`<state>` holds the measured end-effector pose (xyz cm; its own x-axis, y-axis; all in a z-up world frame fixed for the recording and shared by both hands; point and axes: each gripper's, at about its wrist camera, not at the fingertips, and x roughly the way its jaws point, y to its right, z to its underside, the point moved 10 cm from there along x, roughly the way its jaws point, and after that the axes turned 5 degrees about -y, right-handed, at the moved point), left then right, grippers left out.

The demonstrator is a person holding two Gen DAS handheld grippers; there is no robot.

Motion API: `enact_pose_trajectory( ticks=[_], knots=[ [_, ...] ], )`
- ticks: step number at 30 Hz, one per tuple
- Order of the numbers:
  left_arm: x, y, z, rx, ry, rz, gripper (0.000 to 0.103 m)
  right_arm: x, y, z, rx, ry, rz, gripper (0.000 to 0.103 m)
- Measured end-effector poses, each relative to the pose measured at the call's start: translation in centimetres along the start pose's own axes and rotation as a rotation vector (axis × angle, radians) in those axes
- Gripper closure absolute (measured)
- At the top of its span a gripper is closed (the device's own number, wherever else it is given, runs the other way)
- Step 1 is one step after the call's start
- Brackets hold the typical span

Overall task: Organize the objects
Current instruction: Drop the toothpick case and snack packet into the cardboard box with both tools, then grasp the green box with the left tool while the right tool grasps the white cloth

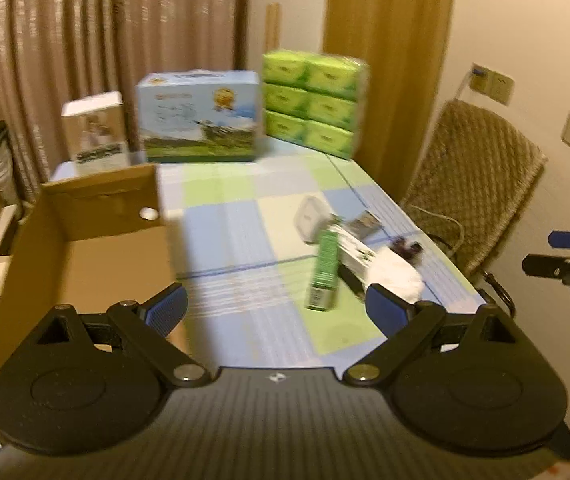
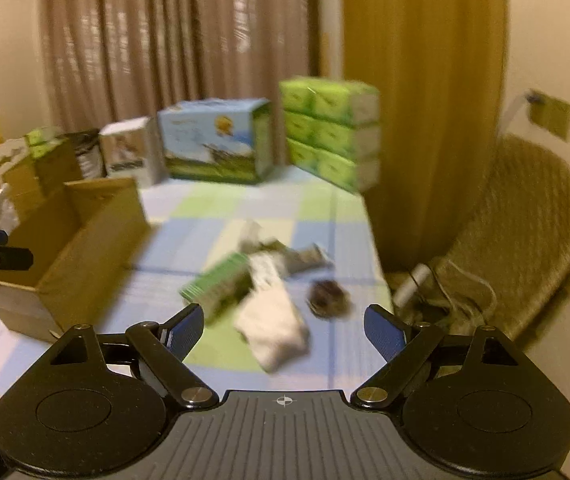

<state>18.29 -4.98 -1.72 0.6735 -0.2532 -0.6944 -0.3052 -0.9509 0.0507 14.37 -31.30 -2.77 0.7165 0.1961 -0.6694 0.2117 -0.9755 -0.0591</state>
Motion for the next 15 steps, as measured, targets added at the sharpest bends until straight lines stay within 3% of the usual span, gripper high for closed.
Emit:
enact_pose_trajectory(
  ticks=[8, 15],
  knots=[
    [5.1, 5.8, 1.1, 0.097, -0.070, 0.044, 0.009, 1.9, 3.8, 2.1, 0.051, -0.024, 0.008, 0.018],
    [9.7, 6.7, 1.3, 0.123, -0.104, 0.019, 0.009, 6.0, 3.3, 2.4, -0.004, -0.053, -0.029, 0.018]
  ],
)
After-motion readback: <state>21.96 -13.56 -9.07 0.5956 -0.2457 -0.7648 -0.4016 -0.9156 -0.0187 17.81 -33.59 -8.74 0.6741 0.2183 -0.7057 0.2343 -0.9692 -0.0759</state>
